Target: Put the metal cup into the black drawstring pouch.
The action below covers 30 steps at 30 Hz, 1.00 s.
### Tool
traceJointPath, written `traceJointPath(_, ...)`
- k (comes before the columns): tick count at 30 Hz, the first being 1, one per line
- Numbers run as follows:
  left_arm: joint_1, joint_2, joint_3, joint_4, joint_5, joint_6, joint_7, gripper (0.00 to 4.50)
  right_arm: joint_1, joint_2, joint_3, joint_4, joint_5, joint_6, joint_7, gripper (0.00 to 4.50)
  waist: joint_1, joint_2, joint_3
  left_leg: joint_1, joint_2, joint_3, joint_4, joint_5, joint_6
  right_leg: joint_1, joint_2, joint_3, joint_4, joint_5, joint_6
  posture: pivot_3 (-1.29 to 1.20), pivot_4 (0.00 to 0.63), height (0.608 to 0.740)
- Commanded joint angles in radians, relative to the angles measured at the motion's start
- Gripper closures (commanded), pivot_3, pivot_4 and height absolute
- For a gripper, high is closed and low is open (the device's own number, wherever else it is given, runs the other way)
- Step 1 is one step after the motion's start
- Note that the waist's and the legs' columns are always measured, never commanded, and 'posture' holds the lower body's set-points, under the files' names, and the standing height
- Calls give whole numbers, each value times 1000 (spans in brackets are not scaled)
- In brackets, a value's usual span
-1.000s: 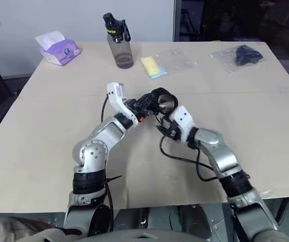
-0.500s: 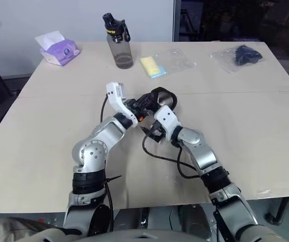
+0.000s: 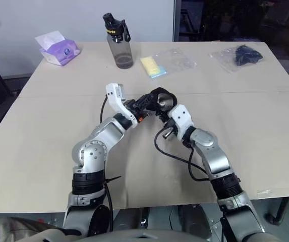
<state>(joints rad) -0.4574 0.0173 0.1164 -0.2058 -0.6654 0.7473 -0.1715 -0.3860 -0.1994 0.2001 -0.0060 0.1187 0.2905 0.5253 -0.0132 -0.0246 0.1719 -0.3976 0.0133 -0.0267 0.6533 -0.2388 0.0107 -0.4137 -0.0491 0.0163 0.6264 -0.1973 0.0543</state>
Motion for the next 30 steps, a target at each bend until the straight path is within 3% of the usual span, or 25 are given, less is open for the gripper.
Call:
traceJointPath(1, 2, -15, 10, -30, -66, -23, -61, 4500, -18, -1, -70, -113, 40, 33, -32, 4480, 0, 0, 0, 0, 0, 0, 0, 0, 0, 0, 0, 0, 0, 0, 0, 0, 150, 740)
traceJointPath(3, 14, -20, 26, -55, -157, 19, -105, 4241, -24, -29, -100, -148, 27, 43, -48, 4497, 0, 0, 0, 0, 0, 0, 0, 0, 0, 0, 0, 0, 0, 0, 0, 0, 150, 740)
traceJointPath(5, 15, -5, 22, -39, -113, 8, -70, 3698, -23, -95, -130, -179, -12, 41, -56, 4500, 3, 0, 0, -1, 0, 0, 0, 0, 0, 0, 0, 0, 0, 0, 0, 0, 150, 740)
traceJointPath(8, 25, 30, 17, -22, -90, -4, -85, 2440, -50, -197, -175, -206, -62, 7, -67, 4500, 3, 0, 0, -1, -1, 1, 0, 0, 0, 0, -1, 0, -1, 0, 0, 0, 150, 740)
traceJointPath(15, -65, 117, -23, -6, -23, -89, -194, 2440, -256, -321, -209, -176, -132, -122, -69, 4500, -2, 1, 1, 0, 0, 0, 0, 0, 0, 0, 1, 0, 0, -1, -2, 0, 150, 740)
traceJointPath(20, -218, 220, -59, 41, 31, -155, -329, 2440, -374, -313, -188, -160, -132, -159, -48, 4500, 0, 1, 1, -1, 0, -1, -1, 0, 0, 0, 1, 0, -1, 0, 0, 0, 150, 740)
traceJointPath(22, -234, 341, -121, 37, 26, -90, -490, 2440, -405, -294, -175, -157, -127, -162, -45, 4500, -1, 2, 1, -1, -1, 0, -1, 0, 0, 0, 0, 1, -2, 0, 0, 0, 150, 740)
traceJointPath(24, -190, 574, -238, 5, 68, -72, -770, 2440, -423, -281, -163, -147, -126, -174, -37, 4500, -18, 3, 2, -1, -1, 1, -2, 0, 0, -1, 0, 2, -2, 0, 0, 0, 150, 740)
traceJointPath(25, -186, 639, -252, 35, 83, -72, -822, 2440, -425, -278, -159, -142, -129, -181, -34, 4500, -23, 3, 2, -1, -1, 1, -4, 0, 0, -3, 1, 3, -1, -1, 1, 0, 150, 740)
traceJointPath(28, -255, 652, -208, 216, 163, -201, -794, 2440, -422, -276, -152, -126, -136, -201, -27, 4500, -20, 4, 4, -1, 0, 0, -6, 0, 0, -5, 1, 1, 0, -1, 1, 0, 150, 740)
traceJointPath(30, -341, 573, -158, 323, 220, -340, -688, 2440, -412, -277, -144, -119, -140, -214, -19, 4500, -7, 4, 5, -3, 0, -3, -5, 0, 0, -5, 0, -2, 0, -1, 1, 0, 150, 740)
